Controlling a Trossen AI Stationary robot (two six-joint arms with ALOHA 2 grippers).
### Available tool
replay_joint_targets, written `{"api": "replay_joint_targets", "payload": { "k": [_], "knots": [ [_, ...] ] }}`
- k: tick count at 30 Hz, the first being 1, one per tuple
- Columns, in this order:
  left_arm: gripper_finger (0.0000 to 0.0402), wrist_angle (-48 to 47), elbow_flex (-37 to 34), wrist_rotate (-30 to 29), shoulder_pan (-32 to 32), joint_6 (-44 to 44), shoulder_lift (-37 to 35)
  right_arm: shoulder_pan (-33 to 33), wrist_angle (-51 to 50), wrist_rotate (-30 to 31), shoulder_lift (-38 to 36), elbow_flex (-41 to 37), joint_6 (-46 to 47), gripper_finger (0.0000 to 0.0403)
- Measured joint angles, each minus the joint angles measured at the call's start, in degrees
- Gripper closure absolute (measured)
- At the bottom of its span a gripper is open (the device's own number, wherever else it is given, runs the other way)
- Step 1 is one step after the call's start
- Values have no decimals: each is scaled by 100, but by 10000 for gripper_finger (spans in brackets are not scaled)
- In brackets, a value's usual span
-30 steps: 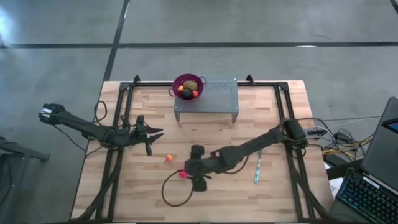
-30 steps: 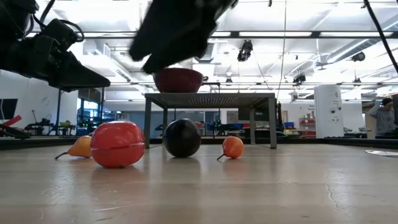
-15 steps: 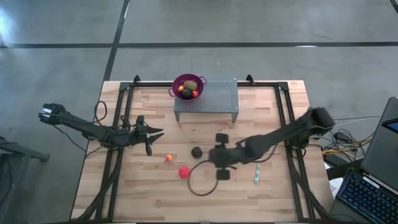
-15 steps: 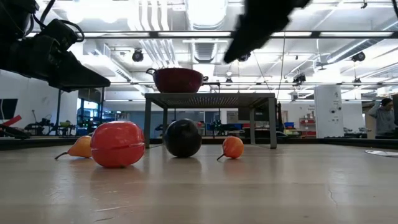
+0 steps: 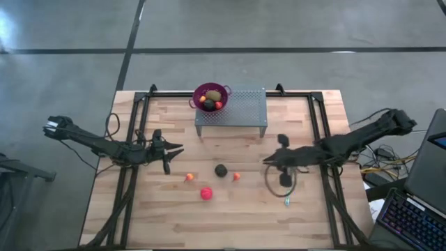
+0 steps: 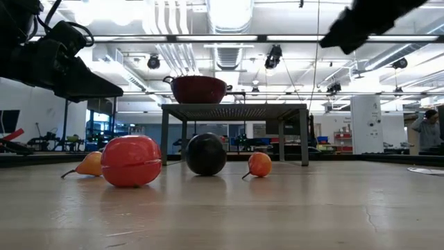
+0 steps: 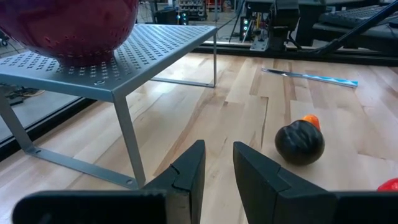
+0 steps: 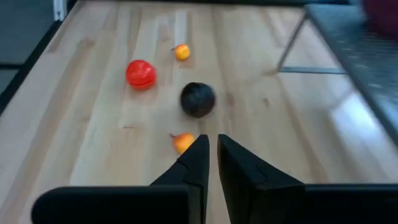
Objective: Pick & Place Fruit
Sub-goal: Put the red tomato into the purple strainer bowl on the shelf
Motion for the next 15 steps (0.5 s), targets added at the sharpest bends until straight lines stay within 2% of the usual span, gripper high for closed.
{"api": "replay_joint_targets", "payload": {
  "k": [8,15],
  "knots": [
    [312,-6,0,0,0,-1,0,0,-30,139,-1560,-883,-323,359],
    [312,-9,0,0,0,-1,0,0,-39,137,-2199,-1324,-336,341]
  ]
}}
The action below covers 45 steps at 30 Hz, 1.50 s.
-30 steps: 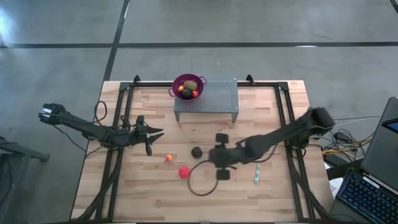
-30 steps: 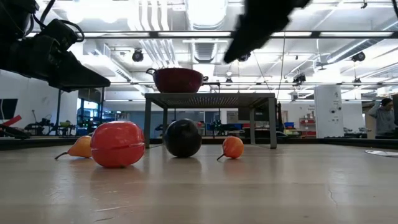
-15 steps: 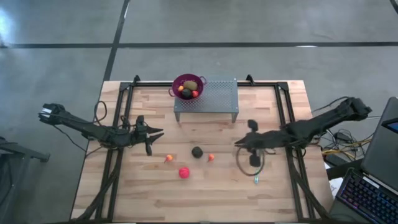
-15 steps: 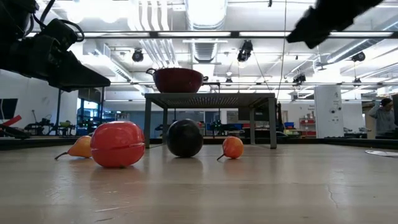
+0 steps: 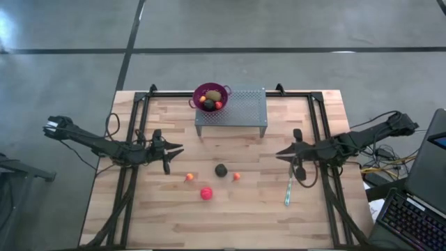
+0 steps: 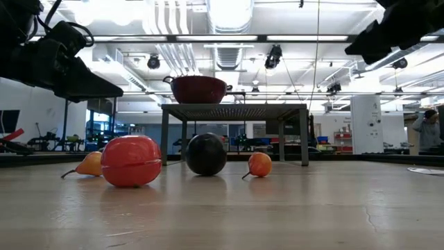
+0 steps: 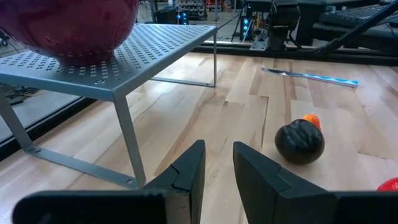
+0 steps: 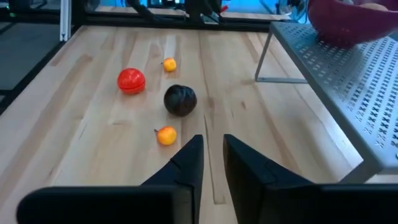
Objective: Pick & Place Fruit
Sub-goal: Put the red tomato into the purple strainer bowl on the shelf
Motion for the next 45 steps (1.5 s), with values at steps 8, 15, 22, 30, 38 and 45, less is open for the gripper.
{"api": "replay_joint_targets", "payload": {
  "k": [8,15,22,30,38,45],
  "knots": [
    [312,-2,0,-1,-1,-176,0,0,-15,-11,-29,-156,-9,321],
    [312,5,0,-2,0,-297,0,2,-13,-12,-10,-156,-9,306],
    [273,-208,313,55,0,-306,2,1,-13,-11,-6,-156,-9,294],
    [168,-661,965,1343,-5,-335,189,0,-13,-11,-3,-156,-9,277],
    [165,-659,1869,2012,-293,-343,1224,2,-13,-11,-3,-156,7,257],
    [161,-1194,3083,2164,-723,-599,2578,2,-13,-11,1,-156,-4,243]
  ]
}}
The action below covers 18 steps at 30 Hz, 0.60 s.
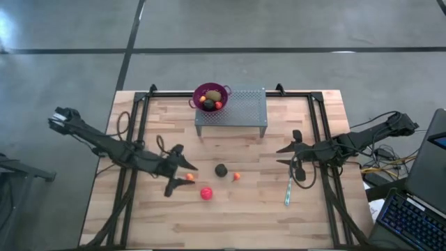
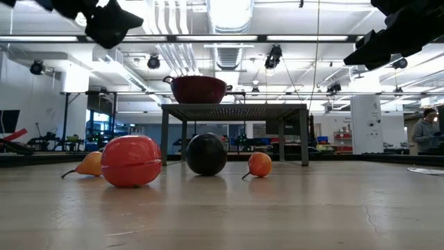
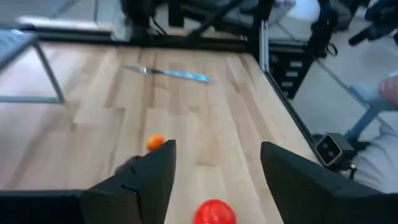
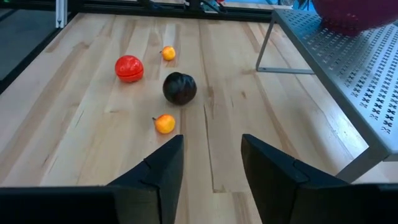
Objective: Pick & Place Fruit
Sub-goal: Put the red tomato into the purple strainer bowl on the shelf
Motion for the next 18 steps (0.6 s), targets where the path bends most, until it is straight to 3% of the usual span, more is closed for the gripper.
{"api": "replay_joint_targets", "payload": {
  "k": [9,18],
  "knots": [
    [119,-1741,1573,134,-390,-848,1478,-1,1,0,0,0,12,225],
    [119,-1983,1951,529,-457,-1258,2441,0,2,-2,-2,0,8,208]
  ]
}}
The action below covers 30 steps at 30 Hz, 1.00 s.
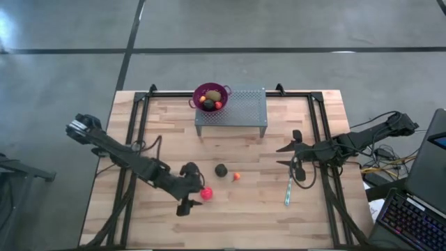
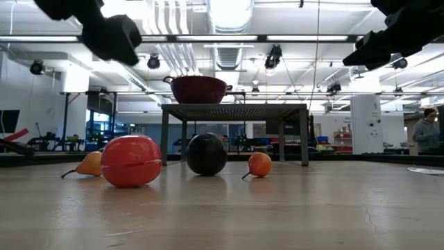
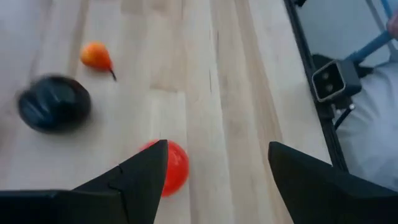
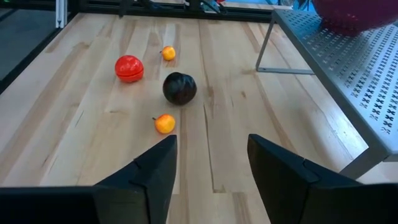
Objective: Pick & Place Fruit
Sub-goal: Put the red tomato into the purple strainer bowl on the shelf
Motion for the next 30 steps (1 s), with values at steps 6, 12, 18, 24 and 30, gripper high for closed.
{"api": "replay_joint_targets", "payload": {
  "k": [6,12,18,24,30],
  "knots": [
    [119,4,0,13,0,-397,403,0,-1,2,0,0,6,202],
    [119,5,48,-33,0,-350,767,0,0,2,0,0,2,213],
    [119,-6,171,-33,21,-412,952,-1,0,2,-2,0,2,229],
    [116,-37,271,-160,127,-426,921,0,-2,2,-2,0,-7,245],
    [83,-68,132,-120,291,-584,980,0,0,2,-2,0,-8,260]
  ]
}}
